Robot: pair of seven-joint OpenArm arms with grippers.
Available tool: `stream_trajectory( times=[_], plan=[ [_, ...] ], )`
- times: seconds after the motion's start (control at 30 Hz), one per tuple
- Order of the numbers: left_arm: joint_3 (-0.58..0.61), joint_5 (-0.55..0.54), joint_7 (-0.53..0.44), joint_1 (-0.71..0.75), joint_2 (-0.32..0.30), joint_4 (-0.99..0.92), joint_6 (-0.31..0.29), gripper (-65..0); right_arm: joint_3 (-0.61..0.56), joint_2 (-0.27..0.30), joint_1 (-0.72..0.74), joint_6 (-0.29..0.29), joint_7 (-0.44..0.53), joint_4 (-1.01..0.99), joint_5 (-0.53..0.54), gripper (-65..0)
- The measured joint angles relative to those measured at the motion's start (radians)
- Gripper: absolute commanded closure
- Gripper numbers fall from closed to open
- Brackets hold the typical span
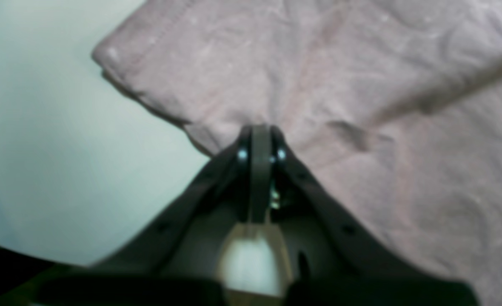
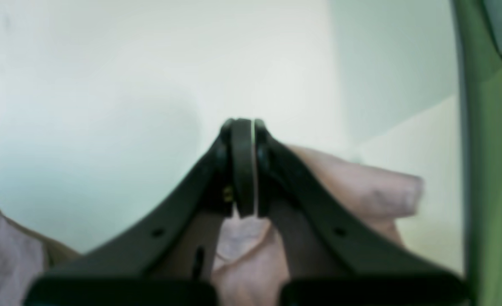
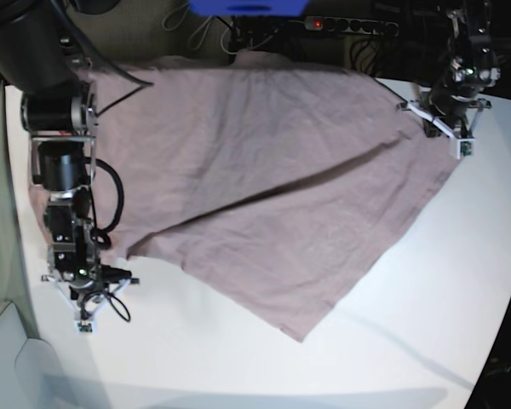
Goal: Layout the t-shirt on the table in an organized manner, then fold the t-shirt properly
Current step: 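Pull the shirt corners apart with both grippers to stretch it flat, then regrasp the shirt edges with both grippers and spread the shirt wide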
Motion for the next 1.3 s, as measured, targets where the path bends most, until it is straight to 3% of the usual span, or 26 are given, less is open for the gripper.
stream_trajectory(
  times=[0.23,0.37,0.5,0.7,0.8,0.9,1.0,1.13,1.3],
  plan=[
    [0.0,0.003,0.021,-0.01,0.003,0.012,0.001,-0.1,0.0,0.008,-0.151,-0.003,-0.339,0.486,-0.001,0.0],
    [0.004,0.011,0.047,-0.016,0.005,0.033,0.006,-0.1,0.0,0.006,-0.302,-0.002,-0.519,0.653,0.003,0.0],
    [0.005,0.011,0.047,-0.016,0.007,0.035,0.006,-0.1,0.105,0.02,-0.429,0.0,-0.591,0.743,0.003,0.0],
    [0.005,0.011,0.05,-0.028,0.005,0.026,0.006,-0.1,0.196,0.029,-0.544,0.0,-0.594,0.677,0.006,0.0],
    [0.005,0.01,0.049,-0.028,0.005,0.026,0.006,-0.1,0.217,0.031,-0.518,-0.003,-0.504,0.572,-0.009,0.0],
    [0.005,0.007,0.047,-0.027,0.005,0.026,0.004,-0.1,0.218,0.039,-0.456,-0.011,-0.328,0.428,-0.019,0.0],
    [-0.002,0.002,0.047,-0.025,0.005,0.026,0.002,-0.1,0.217,0.048,-0.366,-0.026,-0.216,0.267,-0.028,0.0],
    [-0.066,0.016,0.058,-0.023,0.01,0.02,0.008,-0.1,0.213,0.071,-0.208,-0.026,-0.122,0.033,-0.026,0.0],
    [-0.113,0.012,0.055,-0.005,0.047,0.026,0.01,-0.1,0.117,0.065,-0.071,-0.055,-0.101,-0.131,-0.059,0.0]
  ],
)
